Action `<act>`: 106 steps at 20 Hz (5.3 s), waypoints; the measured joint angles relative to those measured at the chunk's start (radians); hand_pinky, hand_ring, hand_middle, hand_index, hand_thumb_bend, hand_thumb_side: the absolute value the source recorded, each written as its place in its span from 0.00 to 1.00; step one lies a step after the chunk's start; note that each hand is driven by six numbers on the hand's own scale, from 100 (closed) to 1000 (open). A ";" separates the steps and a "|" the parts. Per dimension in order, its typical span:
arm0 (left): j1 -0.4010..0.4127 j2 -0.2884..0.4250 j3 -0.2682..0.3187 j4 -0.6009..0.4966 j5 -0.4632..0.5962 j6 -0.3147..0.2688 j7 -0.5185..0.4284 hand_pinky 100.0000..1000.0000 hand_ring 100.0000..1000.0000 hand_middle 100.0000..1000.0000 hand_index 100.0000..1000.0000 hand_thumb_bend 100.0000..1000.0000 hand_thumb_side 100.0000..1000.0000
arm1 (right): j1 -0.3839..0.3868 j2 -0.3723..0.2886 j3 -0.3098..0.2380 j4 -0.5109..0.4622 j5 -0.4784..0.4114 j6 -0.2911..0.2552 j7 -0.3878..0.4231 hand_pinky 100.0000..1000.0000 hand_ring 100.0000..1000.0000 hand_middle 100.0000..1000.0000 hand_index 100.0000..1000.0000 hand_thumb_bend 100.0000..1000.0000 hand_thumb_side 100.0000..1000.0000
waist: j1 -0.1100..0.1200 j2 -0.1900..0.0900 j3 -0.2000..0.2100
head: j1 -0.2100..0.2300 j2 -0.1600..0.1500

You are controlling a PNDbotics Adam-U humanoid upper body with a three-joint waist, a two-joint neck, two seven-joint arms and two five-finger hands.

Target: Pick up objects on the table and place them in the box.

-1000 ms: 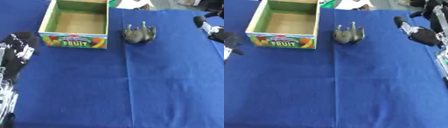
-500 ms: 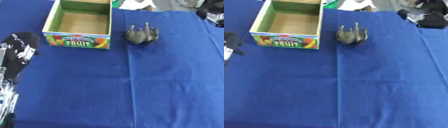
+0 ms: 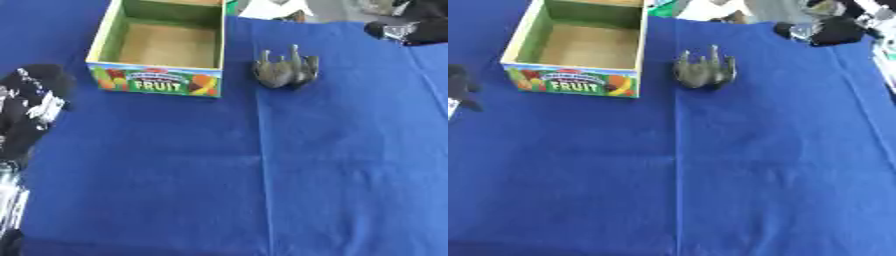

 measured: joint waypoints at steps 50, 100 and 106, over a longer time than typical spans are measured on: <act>-0.022 -0.001 -0.019 0.000 0.007 -0.001 -0.032 0.42 0.59 0.54 0.65 0.54 0.44 | -0.147 0.265 -0.054 0.322 0.484 -0.061 -0.048 0.72 0.88 0.82 0.88 0.52 0.41 | -0.003 0.011 0.060 | -0.138 -0.026; -0.042 -0.014 -0.063 0.000 0.016 0.001 -0.084 0.42 0.59 0.53 0.66 0.53 0.44 | -0.309 0.384 -0.022 0.167 0.497 -0.071 -0.113 0.32 0.41 0.35 0.44 0.00 0.00 | -0.008 -0.014 0.192 | -0.247 -0.033; -0.068 -0.039 -0.079 0.000 0.022 0.000 -0.102 0.42 0.59 0.53 0.66 0.54 0.43 | -0.296 0.433 -0.011 0.187 0.523 -0.076 -0.095 0.37 0.45 0.37 0.47 0.00 0.00 | -0.012 -0.014 0.257 | -0.296 -0.044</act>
